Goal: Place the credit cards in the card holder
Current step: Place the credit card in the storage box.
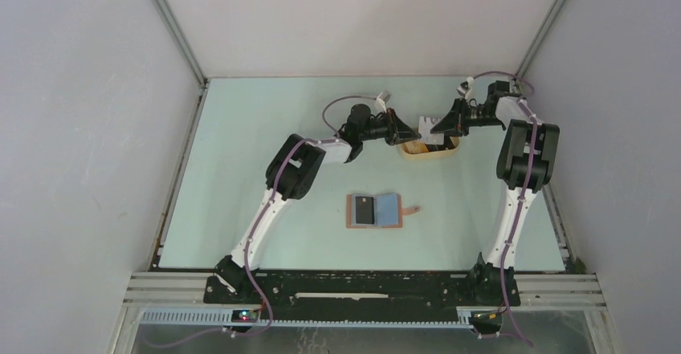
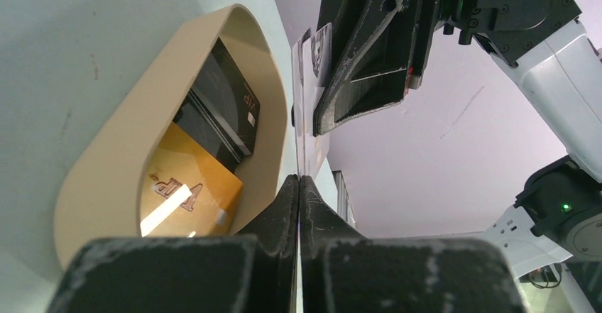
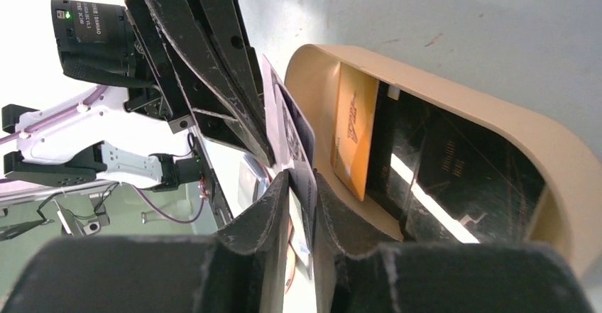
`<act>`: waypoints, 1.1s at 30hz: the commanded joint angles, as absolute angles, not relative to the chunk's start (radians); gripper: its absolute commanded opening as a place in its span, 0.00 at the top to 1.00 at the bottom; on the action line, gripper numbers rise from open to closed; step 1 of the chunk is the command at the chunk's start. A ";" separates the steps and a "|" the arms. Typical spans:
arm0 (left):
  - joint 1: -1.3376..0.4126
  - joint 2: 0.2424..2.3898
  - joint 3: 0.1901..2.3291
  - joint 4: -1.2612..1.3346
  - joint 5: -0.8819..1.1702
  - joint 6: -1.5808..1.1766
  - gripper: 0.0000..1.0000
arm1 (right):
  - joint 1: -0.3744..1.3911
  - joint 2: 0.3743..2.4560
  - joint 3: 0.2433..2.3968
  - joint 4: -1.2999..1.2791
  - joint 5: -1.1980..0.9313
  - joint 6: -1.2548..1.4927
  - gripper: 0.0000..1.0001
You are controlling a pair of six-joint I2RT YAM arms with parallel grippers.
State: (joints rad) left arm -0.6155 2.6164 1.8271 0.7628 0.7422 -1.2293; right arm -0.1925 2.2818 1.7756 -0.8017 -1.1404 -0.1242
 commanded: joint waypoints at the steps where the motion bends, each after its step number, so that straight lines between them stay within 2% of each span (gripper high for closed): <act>1: -0.594 2.597 1.814 0.773 0.736 -1.192 1.00 | -0.224 2.295 1.784 -0.791 -1.118 -0.133 0.77; 9: -0.594 2.587 1.808 0.730 0.725 -1.161 1.00 | -0.233 2.288 1.785 -0.796 -1.131 -0.145 0.85; 15: -0.597 2.530 1.782 0.578 0.679 -1.032 1.00 | -0.252 2.238 1.788 -0.822 -1.175 -0.178 0.95; 23: -0.615 2.460 1.779 0.379 0.612 -0.852 1.00 | -0.259 2.149 1.765 -0.843 -1.199 -0.225 0.99; 24: -0.619 2.451 1.783 0.342 0.600 -0.826 0.97 | -0.260 2.138 1.759 -0.839 -1.200 -0.227 1.00; 28: -0.639 2.417 1.835 0.164 0.535 -0.696 0.75 | -0.261 2.103 1.746 -0.842 -1.189 -0.238 1.00; 33: -0.647 2.346 1.865 -0.002 0.431 -0.579 0.54 | -0.258 2.046 1.735 -0.865 -1.158 -0.275 1.00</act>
State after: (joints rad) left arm -0.6380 2.4493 1.8175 0.2153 0.5480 -0.7467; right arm -0.2550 2.1407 1.7519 -0.8379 -1.1675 -0.2199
